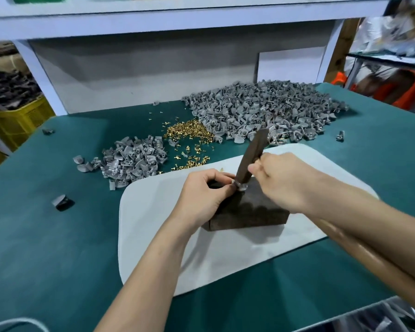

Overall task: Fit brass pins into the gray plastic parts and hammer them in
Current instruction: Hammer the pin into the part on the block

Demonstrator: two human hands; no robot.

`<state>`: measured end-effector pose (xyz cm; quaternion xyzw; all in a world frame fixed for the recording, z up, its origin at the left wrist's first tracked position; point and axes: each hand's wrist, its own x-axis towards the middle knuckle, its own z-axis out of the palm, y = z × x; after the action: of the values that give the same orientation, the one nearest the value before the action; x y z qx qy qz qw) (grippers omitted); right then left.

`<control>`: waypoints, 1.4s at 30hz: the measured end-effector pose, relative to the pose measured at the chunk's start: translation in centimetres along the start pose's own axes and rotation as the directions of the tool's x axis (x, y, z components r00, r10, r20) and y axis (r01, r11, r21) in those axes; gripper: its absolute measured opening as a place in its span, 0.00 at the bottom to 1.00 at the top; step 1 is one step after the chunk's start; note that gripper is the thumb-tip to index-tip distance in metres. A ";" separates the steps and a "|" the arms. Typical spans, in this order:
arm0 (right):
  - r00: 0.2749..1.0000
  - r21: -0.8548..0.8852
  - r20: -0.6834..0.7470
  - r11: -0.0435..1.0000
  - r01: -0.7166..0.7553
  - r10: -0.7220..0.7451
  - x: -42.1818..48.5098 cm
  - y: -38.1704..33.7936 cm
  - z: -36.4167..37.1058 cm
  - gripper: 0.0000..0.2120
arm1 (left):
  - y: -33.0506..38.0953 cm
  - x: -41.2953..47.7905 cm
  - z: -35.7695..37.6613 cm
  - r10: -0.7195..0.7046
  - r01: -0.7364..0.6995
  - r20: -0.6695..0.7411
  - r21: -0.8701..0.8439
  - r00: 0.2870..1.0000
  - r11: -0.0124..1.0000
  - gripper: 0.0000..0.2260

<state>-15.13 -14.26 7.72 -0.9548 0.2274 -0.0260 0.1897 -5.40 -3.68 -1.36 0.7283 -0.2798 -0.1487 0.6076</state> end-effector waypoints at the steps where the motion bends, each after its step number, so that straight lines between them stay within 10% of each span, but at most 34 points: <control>1: 1.000 -0.016 0.010 1.000 -0.009 0.009 0.0 -0.1 0.1 0.20 | 0.0 0.0 0.1 0.002 -0.002 -0.006 0.016 1.000 1.000 0.08; 24: 0.997 -0.043 0.019 0.996 0.079 -0.078 1.0 -0.5 0.0 0.17 | -0.6 0.1 0.4 0.025 -0.022 -0.046 0.061 0.999 0.998 0.12; 28: 0.997 0.419 -0.079 0.907 0.043 -0.011 3.4 1.7 -0.8 0.17 | -0.5 0.0 0.6 0.033 -0.029 -0.066 0.058 0.997 0.998 0.09; 36: 0.927 0.736 0.335 0.569 -0.368 0.166 6.3 7.8 2.8 0.16 | -0.5 0.2 0.6 -0.030 0.031 -0.044 0.029 0.999 0.999 0.06; 42: 0.940 0.502 0.216 0.796 -0.338 0.263 6.7 9.4 3.8 0.19 | -0.4 0.0 0.6 0.013 -0.011 -0.034 0.076 0.999 0.997 0.08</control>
<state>-12.57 -23.65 0.40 -0.8155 0.3466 0.0071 0.4634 -5.64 -4.08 -1.83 0.7515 -0.2791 -0.1218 0.5852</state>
